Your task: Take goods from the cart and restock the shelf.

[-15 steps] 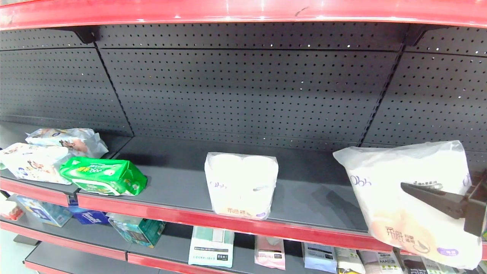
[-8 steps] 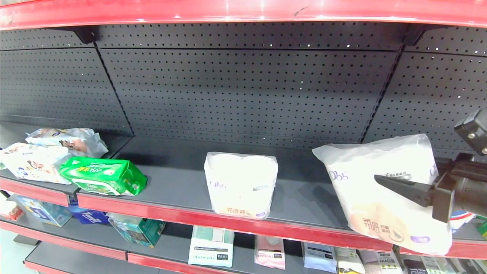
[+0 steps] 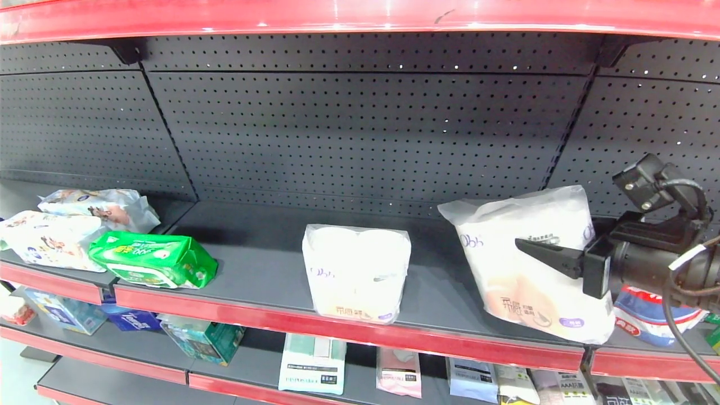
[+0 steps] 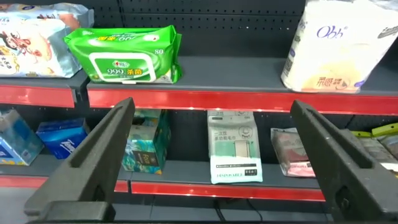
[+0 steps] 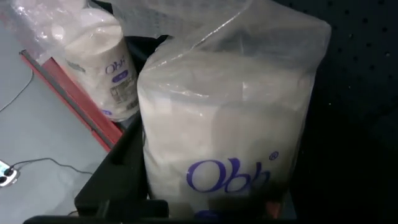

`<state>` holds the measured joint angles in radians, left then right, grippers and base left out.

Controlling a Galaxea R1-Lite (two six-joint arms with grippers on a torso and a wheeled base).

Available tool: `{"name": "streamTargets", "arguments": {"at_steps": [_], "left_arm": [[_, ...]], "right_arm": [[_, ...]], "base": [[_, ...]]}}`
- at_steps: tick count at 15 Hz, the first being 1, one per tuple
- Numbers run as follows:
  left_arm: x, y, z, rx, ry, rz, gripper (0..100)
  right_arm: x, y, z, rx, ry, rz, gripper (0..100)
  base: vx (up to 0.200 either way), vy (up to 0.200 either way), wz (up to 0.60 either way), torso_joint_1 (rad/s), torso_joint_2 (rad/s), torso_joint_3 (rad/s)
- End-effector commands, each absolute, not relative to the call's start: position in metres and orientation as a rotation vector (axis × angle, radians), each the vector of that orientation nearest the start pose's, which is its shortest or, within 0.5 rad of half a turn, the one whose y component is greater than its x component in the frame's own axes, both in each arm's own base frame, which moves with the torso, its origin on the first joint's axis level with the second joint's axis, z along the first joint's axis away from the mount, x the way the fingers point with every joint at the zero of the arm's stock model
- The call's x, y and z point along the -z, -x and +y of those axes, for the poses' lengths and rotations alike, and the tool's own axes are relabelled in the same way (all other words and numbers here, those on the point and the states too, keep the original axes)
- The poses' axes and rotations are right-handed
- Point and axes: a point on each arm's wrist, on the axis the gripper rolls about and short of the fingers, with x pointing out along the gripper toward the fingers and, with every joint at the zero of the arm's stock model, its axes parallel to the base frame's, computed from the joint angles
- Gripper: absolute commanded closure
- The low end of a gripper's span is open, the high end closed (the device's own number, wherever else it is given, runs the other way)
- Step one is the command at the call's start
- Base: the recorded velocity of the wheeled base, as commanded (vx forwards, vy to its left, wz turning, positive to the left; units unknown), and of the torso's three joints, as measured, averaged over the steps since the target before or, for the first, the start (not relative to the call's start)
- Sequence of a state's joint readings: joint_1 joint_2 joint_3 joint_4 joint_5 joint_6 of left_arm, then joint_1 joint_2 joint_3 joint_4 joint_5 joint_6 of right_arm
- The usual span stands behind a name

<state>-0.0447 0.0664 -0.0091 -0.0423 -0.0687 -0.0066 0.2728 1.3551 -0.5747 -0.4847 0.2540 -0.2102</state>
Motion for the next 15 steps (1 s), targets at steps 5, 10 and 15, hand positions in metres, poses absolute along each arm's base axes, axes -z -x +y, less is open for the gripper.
{"name": "streamTargets", "arguments": {"at_steps": [5, 10, 15], "left_arm": [[-0.084, 0.018, -0.001, 0.113, 0.006, 0.017, 0], [-0.084, 0.018, -0.001, 0.113, 0.008, 0.017, 0], [-0.084, 0.018, -0.001, 0.113, 0.008, 0.017, 0]], "right_arm": [[-0.176, -0.227, 0.082, -0.553, 0.161, 0.261, 100], [-0.168, -0.247, 0.103, -0.549, 0.137, 0.205, 100], [-0.155, -0.270, 0.112, -0.530, 0.120, 0.186, 100]], "base": [[0.000, 0.000, 0.00, 0.000, 0.00, 0.000], [0.000, 0.000, 0.00, 0.000, 0.00, 0.000], [0.000, 0.000, 0.00, 0.000, 0.00, 0.000]]}}
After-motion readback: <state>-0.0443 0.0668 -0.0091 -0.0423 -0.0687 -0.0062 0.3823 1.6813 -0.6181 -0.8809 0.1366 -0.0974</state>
